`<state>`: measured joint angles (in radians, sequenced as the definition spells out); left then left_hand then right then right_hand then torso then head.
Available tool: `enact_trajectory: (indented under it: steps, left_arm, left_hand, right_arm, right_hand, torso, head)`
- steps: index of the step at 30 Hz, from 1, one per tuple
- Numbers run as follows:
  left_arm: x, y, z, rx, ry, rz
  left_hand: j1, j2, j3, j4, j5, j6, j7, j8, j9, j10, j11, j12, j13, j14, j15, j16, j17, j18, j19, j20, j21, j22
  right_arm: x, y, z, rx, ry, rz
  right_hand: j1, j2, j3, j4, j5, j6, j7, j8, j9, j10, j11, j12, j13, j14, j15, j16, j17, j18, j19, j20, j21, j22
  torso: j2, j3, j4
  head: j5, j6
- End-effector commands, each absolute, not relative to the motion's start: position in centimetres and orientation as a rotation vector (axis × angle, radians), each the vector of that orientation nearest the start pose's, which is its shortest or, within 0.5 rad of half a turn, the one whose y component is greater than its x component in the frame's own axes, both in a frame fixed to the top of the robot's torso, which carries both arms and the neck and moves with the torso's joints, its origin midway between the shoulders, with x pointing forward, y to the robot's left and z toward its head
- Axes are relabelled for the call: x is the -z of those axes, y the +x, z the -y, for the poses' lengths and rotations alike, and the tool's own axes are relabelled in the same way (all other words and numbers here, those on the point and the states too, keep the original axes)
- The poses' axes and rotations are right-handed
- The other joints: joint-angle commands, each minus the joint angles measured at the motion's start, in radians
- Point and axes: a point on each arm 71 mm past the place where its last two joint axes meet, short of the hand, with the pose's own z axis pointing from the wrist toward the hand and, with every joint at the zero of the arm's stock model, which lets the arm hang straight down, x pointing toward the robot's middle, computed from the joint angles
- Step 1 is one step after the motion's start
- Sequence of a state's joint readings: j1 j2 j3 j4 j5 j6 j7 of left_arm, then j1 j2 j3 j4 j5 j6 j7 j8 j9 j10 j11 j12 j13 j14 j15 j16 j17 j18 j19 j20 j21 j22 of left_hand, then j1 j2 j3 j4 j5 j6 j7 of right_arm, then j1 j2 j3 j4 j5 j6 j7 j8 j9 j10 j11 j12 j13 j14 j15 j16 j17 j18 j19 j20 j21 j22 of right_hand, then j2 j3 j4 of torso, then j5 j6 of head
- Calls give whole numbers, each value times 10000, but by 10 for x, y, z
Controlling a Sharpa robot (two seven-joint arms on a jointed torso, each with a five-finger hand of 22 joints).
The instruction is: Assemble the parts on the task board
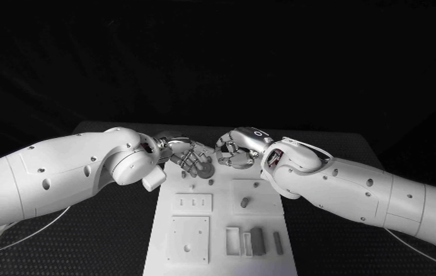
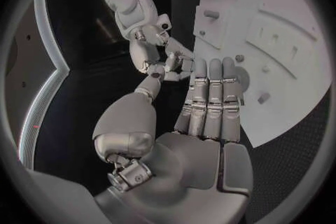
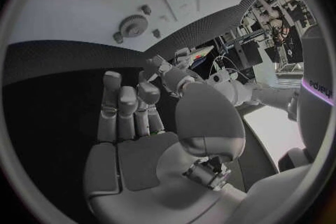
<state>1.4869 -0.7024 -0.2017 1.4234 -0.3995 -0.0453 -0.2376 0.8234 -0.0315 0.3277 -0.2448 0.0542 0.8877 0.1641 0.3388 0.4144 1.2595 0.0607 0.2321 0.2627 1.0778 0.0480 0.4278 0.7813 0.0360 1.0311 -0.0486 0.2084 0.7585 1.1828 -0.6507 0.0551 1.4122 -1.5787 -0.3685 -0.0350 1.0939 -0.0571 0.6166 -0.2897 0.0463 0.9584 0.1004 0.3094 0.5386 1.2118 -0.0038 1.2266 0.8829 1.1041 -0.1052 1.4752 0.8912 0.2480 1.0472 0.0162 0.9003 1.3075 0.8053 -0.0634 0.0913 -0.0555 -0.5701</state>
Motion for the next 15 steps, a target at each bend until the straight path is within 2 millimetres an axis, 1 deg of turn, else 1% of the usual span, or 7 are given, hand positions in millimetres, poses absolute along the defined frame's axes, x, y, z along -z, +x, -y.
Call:
enact_trajectory:
  steps: [1,6,8,15]
  left_arm:
    - [140,519,-161,9678,-6260,-21634]
    - [142,520,-160,9596,-6306,-21590]
    - [143,520,-159,9602,-6281,-21606]
    - [144,520,-154,9696,-6322,-21499]
  left_hand:
    - [-113,-18,-75,-17,-49,5,-37,-35,-14,-42,-7,43,18,31,-45,-67,19,57,8,-56,-38,13]
    - [-101,-17,-74,-41,-48,15,-42,-35,-14,-49,-10,44,35,30,-48,-78,34,61,8,-60,-44,14]
    - [-84,-1,-67,-62,-48,22,-44,-35,-15,-57,-10,44,48,30,-48,-87,48,61,10,-61,-48,16]
    - [-28,87,-37,-133,-48,53,-49,-36,-15,-85,-8,45,102,25,-43,-126,96,55,12,-55,-66,20]
  right_arm:
    - [154,504,124,-7538,-2850,-14669]
    - [152,502,117,-7703,-2895,-14641]
    - [152,501,114,-7772,-2925,-14649]
    - [152,499,109,-7885,-3010,-14712]
  right_hand:
    - [15,-90,-40,-15,24,72,53,-40,79,-24,-31,-6,-15,-5,-51,8,-15,138,9,-33,46,163]
    - [20,-86,-36,-13,24,71,52,-43,80,-24,-31,-8,-16,-3,-52,7,-17,138,13,-35,47,161]
    - [21,-84,-36,-12,24,71,52,-43,80,-24,-31,-9,-16,-2,-52,7,-17,138,15,-35,47,161]
    - [17,-85,-37,-10,23,72,52,-45,81,-24,-32,-10,-16,1,-53,7,-18,138,19,-35,48,160]
  torso:
    - [11,21,-2]
    - [0,2,-4]
    - [-4,4,11]
    - [-8,-2,6]
  head:
    - [-28,-14]
    - [-29,-49]
    - [-23,-59]
    - [7,-59]
